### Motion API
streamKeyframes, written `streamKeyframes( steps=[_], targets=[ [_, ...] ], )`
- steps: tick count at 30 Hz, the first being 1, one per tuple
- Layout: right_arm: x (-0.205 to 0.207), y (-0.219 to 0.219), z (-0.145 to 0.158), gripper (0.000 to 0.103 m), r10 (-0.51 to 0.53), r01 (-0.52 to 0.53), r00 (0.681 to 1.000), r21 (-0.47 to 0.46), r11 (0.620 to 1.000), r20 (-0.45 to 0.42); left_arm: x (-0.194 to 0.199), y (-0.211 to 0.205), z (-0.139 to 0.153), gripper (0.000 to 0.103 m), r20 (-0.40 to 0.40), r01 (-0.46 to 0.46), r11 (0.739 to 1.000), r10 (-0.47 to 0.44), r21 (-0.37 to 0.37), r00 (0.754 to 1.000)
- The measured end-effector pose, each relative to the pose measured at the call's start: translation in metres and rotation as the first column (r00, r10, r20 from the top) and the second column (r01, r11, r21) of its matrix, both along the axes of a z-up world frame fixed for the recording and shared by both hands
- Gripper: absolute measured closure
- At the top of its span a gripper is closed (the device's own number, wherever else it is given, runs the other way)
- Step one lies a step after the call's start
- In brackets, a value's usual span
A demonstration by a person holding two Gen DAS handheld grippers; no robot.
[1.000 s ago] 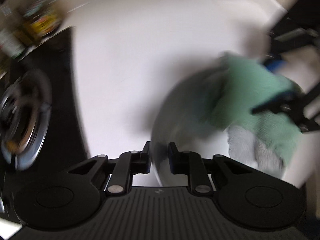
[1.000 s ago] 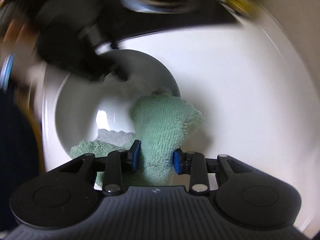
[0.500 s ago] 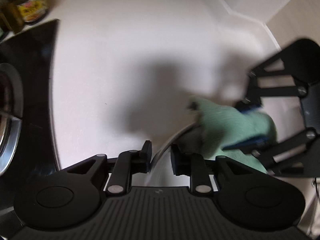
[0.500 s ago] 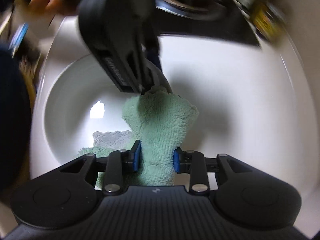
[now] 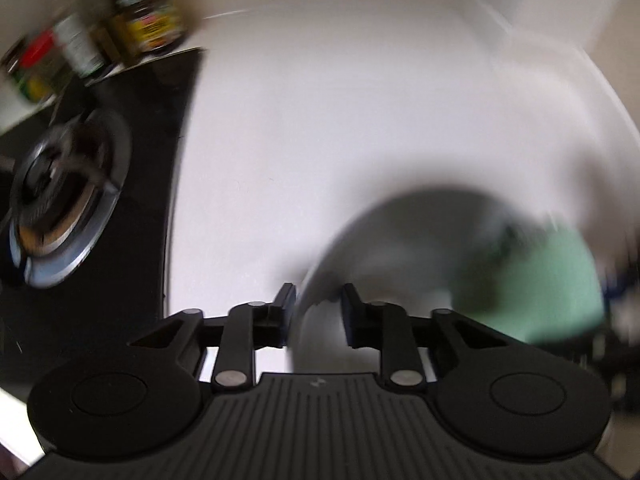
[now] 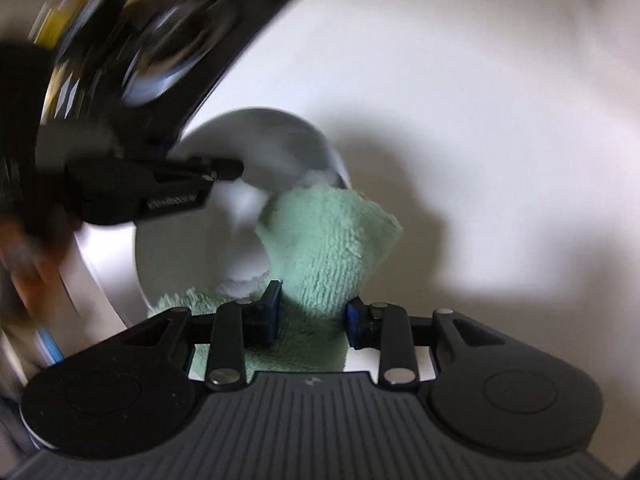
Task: Clean bowl
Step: 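Rotate the bowl with the left tool while the right tool rubs the towel along its wall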
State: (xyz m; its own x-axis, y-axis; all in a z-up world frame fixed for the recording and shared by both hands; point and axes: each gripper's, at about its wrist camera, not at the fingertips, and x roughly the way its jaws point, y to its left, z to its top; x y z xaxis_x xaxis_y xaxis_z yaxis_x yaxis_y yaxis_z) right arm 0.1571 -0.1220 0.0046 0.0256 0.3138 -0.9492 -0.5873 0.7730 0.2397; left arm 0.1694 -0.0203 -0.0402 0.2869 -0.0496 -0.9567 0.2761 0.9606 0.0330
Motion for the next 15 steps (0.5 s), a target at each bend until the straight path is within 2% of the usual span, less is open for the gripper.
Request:
streamKeyframes(
  steps=[1,3,5,8,9,10,11,12,14,15],
  targets=[
    [0.007,0.005,0.002,0.075,0.121,-0.12,0.992,-0.037,0.992,0.027,0.002,-0.002,0.001,0.085,-0.014,0.055,0.998,-0.055,0.007,0.998],
    [0.012,0.014,0.005,0.075,0.34,-0.332,0.937,-0.105,0.938,0.08,0.009,-0.006,0.0,0.085,-0.028,0.147,0.989,-0.146,0.015,0.989],
    [0.012,0.027,0.008,0.075,0.619,-0.588,0.774,-0.21,0.781,0.136,0.02,-0.017,0.007,0.085,-0.031,0.251,0.968,-0.25,0.018,0.968],
    [0.014,0.038,0.008,0.074,0.773,-0.726,0.621,-0.276,0.63,0.129,0.034,-0.029,0.009,0.085,-0.051,0.32,0.947,-0.32,-0.004,0.946],
    [0.015,0.041,0.008,0.074,0.814,-0.762,0.567,-0.295,0.576,0.123,0.043,-0.031,0.008,0.085,-0.065,0.331,0.943,-0.332,-0.033,0.941],
    [0.016,0.043,0.009,0.074,0.842,-0.787,0.526,-0.308,0.535,0.119,0.049,-0.031,0.006,0.085,-0.079,0.329,0.942,-0.333,-0.059,0.94],
    [0.018,0.042,0.009,0.074,0.858,-0.801,0.499,-0.314,0.509,0.118,0.055,-0.026,0.004,0.085,-0.099,0.299,0.949,-0.308,-0.102,0.946],
    [0.018,0.038,0.011,0.074,0.865,-0.806,0.487,-0.319,0.499,0.121,0.062,-0.019,0.0,0.083,-0.124,0.256,0.955,-0.276,-0.153,0.953],
    [0.016,0.039,0.005,0.074,0.848,-0.787,0.513,-0.321,0.527,0.135,0.063,-0.01,-0.003,0.08,-0.126,0.197,0.96,-0.224,-0.2,0.966],
    [0.017,0.041,0.0,0.074,0.83,-0.77,0.539,-0.317,0.554,0.142,0.06,-0.008,-0.004,0.078,-0.106,0.177,0.962,-0.202,-0.206,0.974]
  ],
)
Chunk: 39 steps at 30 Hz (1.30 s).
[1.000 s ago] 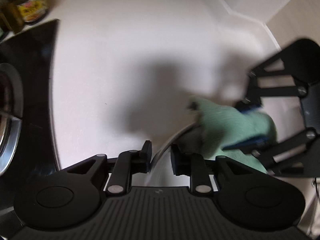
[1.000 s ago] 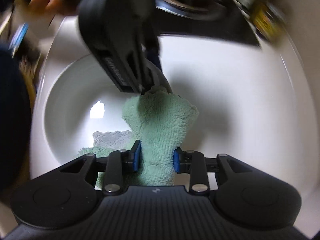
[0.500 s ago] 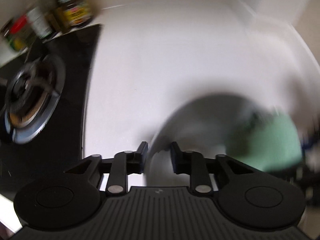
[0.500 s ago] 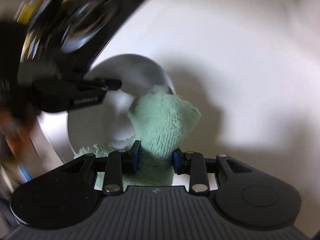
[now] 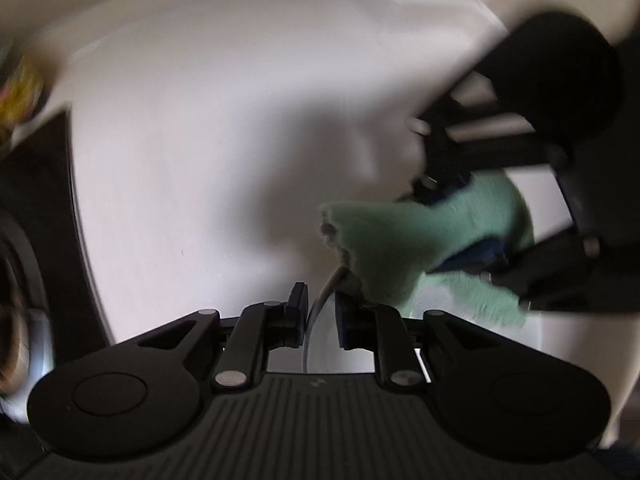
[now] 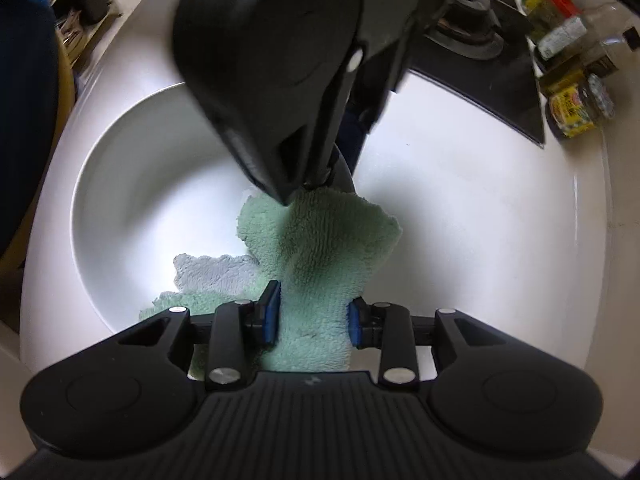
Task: Clean bowl
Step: 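Rotate the bowl with the left tool while the right tool rubs the towel along its wall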
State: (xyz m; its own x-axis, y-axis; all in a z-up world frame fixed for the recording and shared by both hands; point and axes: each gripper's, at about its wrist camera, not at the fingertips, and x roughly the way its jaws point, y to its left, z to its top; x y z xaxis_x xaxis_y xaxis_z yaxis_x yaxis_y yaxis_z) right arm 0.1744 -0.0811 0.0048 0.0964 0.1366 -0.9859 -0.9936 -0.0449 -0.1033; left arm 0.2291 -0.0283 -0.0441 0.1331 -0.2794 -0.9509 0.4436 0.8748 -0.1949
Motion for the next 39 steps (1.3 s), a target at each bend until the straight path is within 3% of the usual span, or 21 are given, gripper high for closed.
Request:
streamKeyframes(
  steps=[3,5,6,7,9,11,15,16,17,18,21,22,23,24,25,26,28,30,34,36,39],
  targets=[
    [0.002,0.004,-0.005,0.075,-0.178,0.178,0.984,0.032,0.983,-0.023,-0.013,0.003,-0.002,0.074,0.06,-0.069,0.998,0.07,-0.006,0.996],
    [0.005,-0.004,-0.004,0.075,-0.351,0.354,0.934,0.051,0.934,-0.058,-0.023,0.0,-0.005,0.071,0.118,-0.105,0.994,0.102,0.022,0.988],
    [0.004,-0.014,-0.003,0.076,-0.487,0.493,0.869,0.067,0.867,-0.093,-0.028,-0.002,-0.006,0.069,0.152,-0.125,0.991,0.118,0.039,0.981],
    [0.003,-0.025,-0.002,0.076,-0.614,0.626,0.777,0.079,0.776,-0.137,-0.034,-0.004,-0.007,0.068,0.188,-0.146,0.988,0.133,0.057,0.973],
    [-0.002,-0.037,-0.003,0.076,-0.757,0.782,0.62,0.082,0.618,-0.207,-0.035,-0.002,-0.012,0.066,0.222,-0.185,0.981,0.166,0.066,0.961],
    [-0.024,-0.064,-0.001,0.075,-0.886,0.95,0.309,0.065,0.306,-0.346,-0.037,-0.003,-0.014,0.064,0.237,-0.234,0.97,0.213,0.062,0.948],
    [-0.06,-0.088,-0.001,0.074,-0.877,1.0,0.017,0.028,0.004,-0.48,-0.046,-0.007,-0.016,0.061,0.268,-0.295,0.952,0.265,0.078,0.926],
    [-0.066,-0.093,-0.003,0.074,-0.862,0.999,-0.042,0.007,-0.053,-0.505,-0.052,-0.008,-0.013,0.061,0.276,-0.306,0.948,0.273,0.083,0.921],
    [-0.068,-0.095,-0.005,0.074,-0.854,0.997,-0.065,-0.005,-0.073,-0.516,-0.055,-0.01,-0.011,0.061,0.288,-0.316,0.944,0.278,0.091,0.916],
    [-0.066,-0.093,-0.005,0.074,-0.863,1.0,-0.017,0.01,-0.025,-0.505,-0.058,-0.011,-0.011,0.063,0.3,-0.322,0.941,0.279,0.105,0.912],
    [-0.055,-0.069,0.003,0.073,-0.858,0.922,0.388,0.146,0.359,-0.337,-0.066,-0.013,-0.013,0.076,0.306,-0.284,0.943,0.223,0.172,0.926],
    [-0.05,-0.06,0.007,0.073,-0.796,0.822,0.569,0.176,0.542,-0.206,-0.068,-0.016,-0.012,0.077,0.303,-0.246,0.95,0.181,0.193,0.936],
    [-0.047,-0.055,0.011,0.074,-0.73,0.738,0.674,0.169,0.654,-0.117,-0.069,-0.018,-0.011,0.079,0.282,-0.195,0.961,0.135,0.198,0.95],
    [-0.043,-0.053,0.012,0.074,-0.68,0.682,0.729,0.15,0.715,-0.073,-0.07,-0.018,-0.01,0.079,0.267,-0.163,0.967,0.108,0.194,0.958],
    [-0.036,-0.048,0.01,0.074,-0.557,0.554,0.831,0.116,0.825,-0.007,-0.07,-0.019,-0.009,0.079,0.257,-0.141,0.972,0.09,0.188,0.962],
    [-0.031,-0.045,0.008,0.074,-0.458,0.454,0.888,0.092,0.886,0.028,-0.07,-0.018,-0.008,0.079,0.252,-0.126,0.975,0.078,0.183,0.965],
    [-0.023,-0.04,0.006,0.074,-0.273,0.269,0.96,0.062,0.961,0.062,-0.067,-0.022,-0.005,0.078,0.257,-0.089,0.978,0.039,0.186,0.965],
    [-0.02,-0.03,0.003,0.073,-0.131,0.127,0.987,0.047,0.991,0.09,-0.058,-0.027,-0.002,0.079,0.283,-0.048,0.977,-0.013,0.209,0.959],
    [-0.022,-0.012,-0.003,0.073,0.118,-0.123,0.979,0.02,0.992,0.168,-0.036,-0.034,-0.005,0.077,0.264,-0.007,0.97,-0.06,0.243,0.963],
    [-0.02,-0.01,-0.002,0.073,0.129,-0.136,0.974,0.024,0.99,0.189,-0.033,-0.032,-0.006,0.076,0.278,-0.028,0.972,-0.039,0.232,0.96],
    [-0.024,-0.017,0.002,0.073,0.0,-0.013,0.987,0.082,0.997,0.164,-0.035,-0.025,-0.007,0.071,0.309,-0.087,0.977,0.024,0.193,0.951]
  ],
)
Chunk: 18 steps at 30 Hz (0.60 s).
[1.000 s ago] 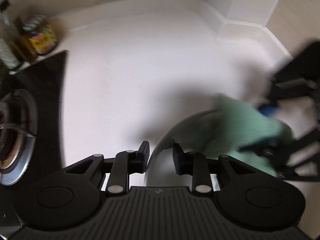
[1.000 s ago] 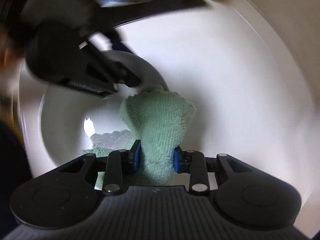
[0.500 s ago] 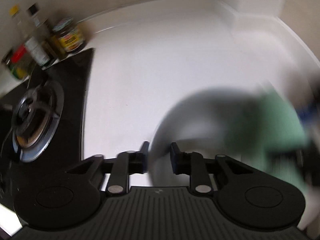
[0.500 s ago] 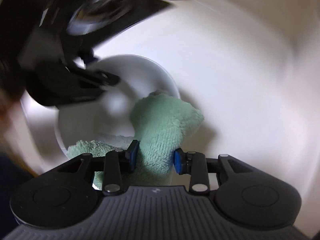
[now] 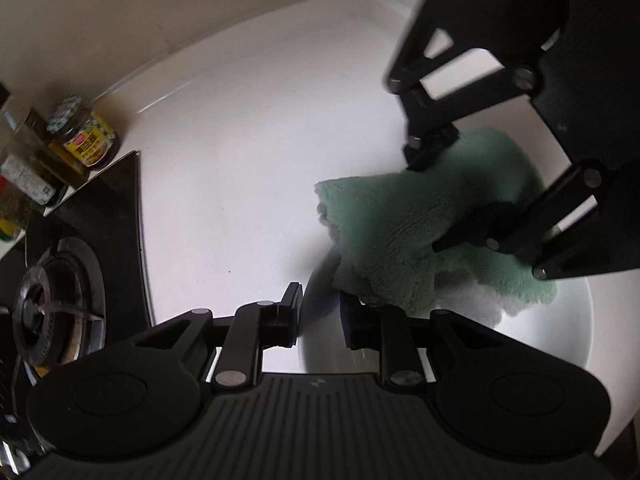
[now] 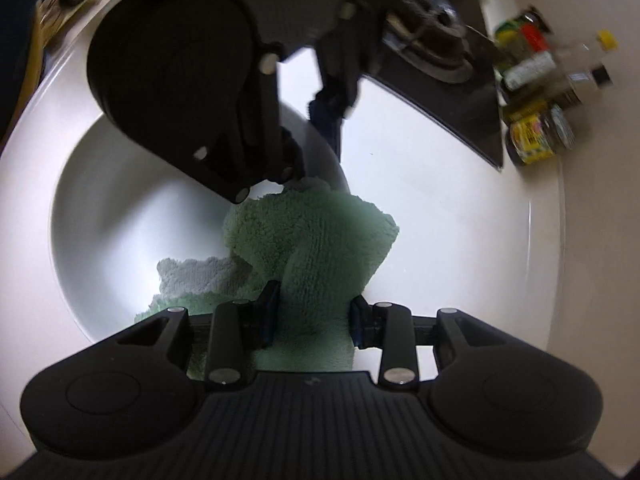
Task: Clean bowl
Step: 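Rotate the bowl with the left tool while the right tool rubs the towel along its wall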
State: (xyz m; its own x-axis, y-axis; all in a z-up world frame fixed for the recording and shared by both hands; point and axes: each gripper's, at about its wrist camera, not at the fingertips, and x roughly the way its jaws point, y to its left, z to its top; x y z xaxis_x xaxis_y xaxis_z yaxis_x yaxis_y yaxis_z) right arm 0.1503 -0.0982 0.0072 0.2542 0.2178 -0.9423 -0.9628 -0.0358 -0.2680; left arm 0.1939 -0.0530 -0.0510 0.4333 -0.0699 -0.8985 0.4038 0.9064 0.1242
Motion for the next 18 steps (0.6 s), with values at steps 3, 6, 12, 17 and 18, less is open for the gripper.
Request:
streamKeyframes(
  steps=[3,6,12,17,18],
  targets=[
    [-0.005,-0.015,0.011,0.075,-0.275,0.28,0.957,0.05,0.959,-0.092,-0.001,0.004,-0.001,0.066,0.028,-0.086,0.996,0.087,-0.031,0.996],
    [-0.011,-0.035,0.019,0.075,-0.532,0.551,0.826,0.066,0.832,-0.186,0.002,0.008,0.001,0.064,0.04,-0.159,0.986,0.161,-0.046,0.986],
    [-0.047,-0.081,0.03,0.075,-0.842,0.977,0.198,0.035,0.209,-0.502,0.004,0.007,0.002,0.058,0.067,-0.279,0.959,0.281,-0.046,0.957],
    [-0.065,-0.103,0.026,0.074,-0.767,0.998,-0.059,-0.066,-0.022,-0.639,-0.005,0.001,0.004,0.059,0.063,-0.366,0.93,0.365,0.011,0.929],
    [-0.057,-0.099,0.027,0.074,-0.788,0.996,0.044,-0.038,0.086,-0.614,-0.005,0.002,0.005,0.065,0.053,-0.36,0.933,0.358,0.026,0.932]
  ],
)
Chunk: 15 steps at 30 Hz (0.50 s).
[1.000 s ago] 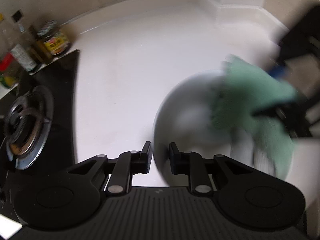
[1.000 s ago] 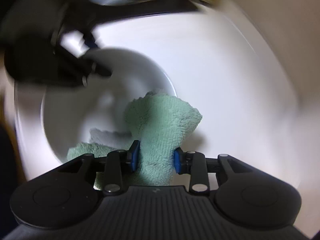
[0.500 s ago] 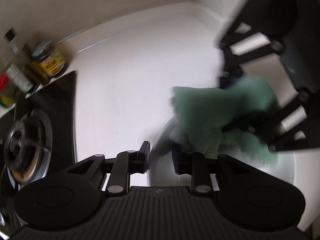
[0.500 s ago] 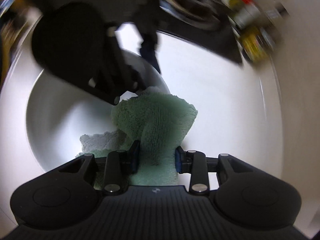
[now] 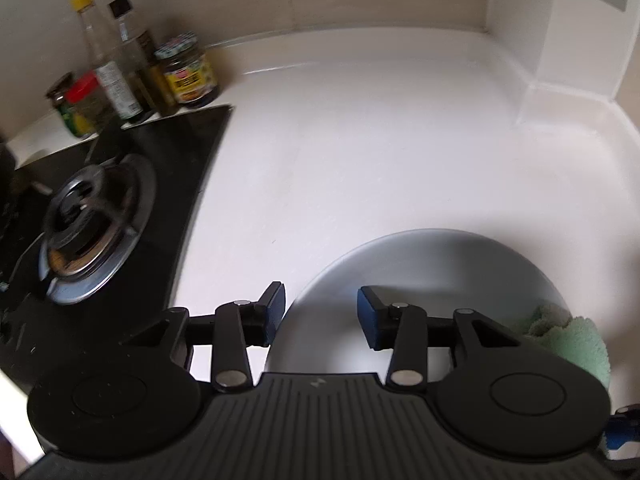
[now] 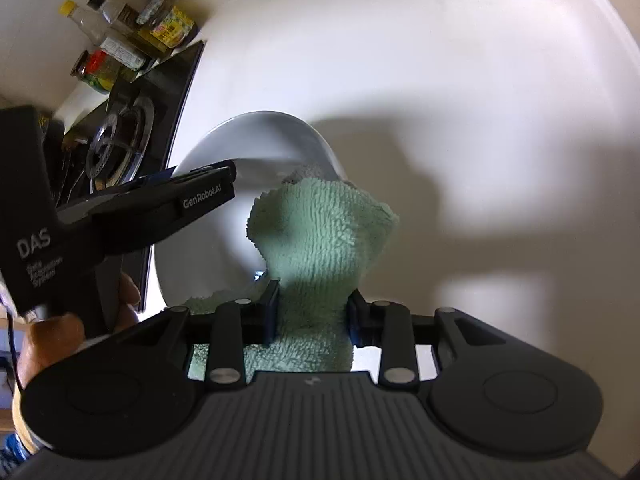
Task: Clean bowl
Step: 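Rotate the bowl with the left tool while the right tool rubs the towel along its wall, then wipe the bowl rim with the towel in the right tool while the left tool holds the bowl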
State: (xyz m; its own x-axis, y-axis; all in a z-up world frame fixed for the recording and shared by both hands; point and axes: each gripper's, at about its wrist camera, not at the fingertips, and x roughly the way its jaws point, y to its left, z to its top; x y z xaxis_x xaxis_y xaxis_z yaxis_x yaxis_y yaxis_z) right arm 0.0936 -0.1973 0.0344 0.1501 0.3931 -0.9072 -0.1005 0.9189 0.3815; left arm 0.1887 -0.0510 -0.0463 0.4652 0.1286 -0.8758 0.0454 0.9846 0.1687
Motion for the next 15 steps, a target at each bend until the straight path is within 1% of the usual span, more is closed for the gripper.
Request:
streamKeyframes(
  steps=[1,2,3,4,5,6,7,8,9,10,11,13,14,15],
  targets=[
    [0.008,0.004,0.001,0.074,0.11,-0.109,0.994,-0.034,0.993,0.027,-0.001,0.001,0.001,0.068,-0.015,0.019,1.0,-0.018,0.004,1.0],
    [0.017,0.007,0.002,0.073,0.22,-0.216,0.974,-0.07,0.974,0.05,0.0,0.002,0.002,0.074,-0.032,0.042,0.999,-0.041,0.005,0.999],
    [0.022,0.009,0.004,0.074,0.29,-0.283,0.955,-0.1,0.954,0.065,0.002,0.004,0.002,0.08,-0.058,0.08,0.997,-0.08,-0.002,0.995],
    [0.031,0.017,0.004,0.074,0.374,-0.361,0.924,-0.146,0.921,0.08,0.005,0.007,0.003,0.081,-0.101,0.141,0.99,-0.143,-0.023,0.985],
    [0.046,0.031,0.001,0.074,0.502,-0.474,0.86,-0.217,0.853,0.092,0.008,0.008,0.004,0.082,-0.13,0.185,0.982,-0.188,-0.039,0.974],
    [0.057,0.043,0.0,0.074,0.617,-0.571,0.781,-0.288,0.769,0.097,0.011,0.009,0.006,0.082,-0.154,0.229,0.972,-0.235,-0.056,0.96],
    [0.063,0.051,0.0,0.074,0.725,-0.658,0.681,-0.352,0.666,0.1,0.018,0.008,0.006,0.082,-0.193,0.298,0.952,-0.307,-0.074,0.932],
    [0.066,0.06,-0.002,0.074,0.824,-0.732,0.559,-0.409,0.545,0.098,0.022,0.007,0.007,0.082,-0.208,0.34,0.937,-0.349,-0.078,0.914],
    [0.069,0.066,-0.003,0.073,0.897,-0.789,0.433,-0.443,0.427,0.092,0.024,0.005,0.008,0.082,-0.212,0.367,0.927,-0.375,-0.076,0.903],
    [0.072,0.069,-0.003,0.073,0.947,-0.833,0.309,-0.455,0.315,0.089,0.03,0.001,0.007,0.081,-0.223,0.407,0.91,-0.414,-0.078,0.883],
    [0.073,0.071,-0.003,0.073,0.971,-0.855,0.222,-0.461,0.237,0.088,0.036,-0.003,0.005,0.08,-0.236,0.451,0.889,-0.457,-0.083,0.857],
    [0.078,0.079,-0.004,0.073,0.99,-0.873,0.123,-0.467,0.14,0.067,0.046,-0.005,0.002,0.08,-0.258,0.467,0.877,-0.479,-0.107,0.839],
    [0.078,0.081,-0.005,0.073,0.993,-0.875,0.101,-0.471,0.114,0.052,0.049,-0.003,0.001,0.08,-0.256,0.443,0.887,-0.462,-0.132,0.849],
    [0.078,0.08,-0.004,0.073,0.992,-0.875,0.112,-0.468,0.122,0.049,0.052,0.001,0.001,0.079,-0.248,0.407,0.9,-0.435,-0.157,0.866]
  ],
)
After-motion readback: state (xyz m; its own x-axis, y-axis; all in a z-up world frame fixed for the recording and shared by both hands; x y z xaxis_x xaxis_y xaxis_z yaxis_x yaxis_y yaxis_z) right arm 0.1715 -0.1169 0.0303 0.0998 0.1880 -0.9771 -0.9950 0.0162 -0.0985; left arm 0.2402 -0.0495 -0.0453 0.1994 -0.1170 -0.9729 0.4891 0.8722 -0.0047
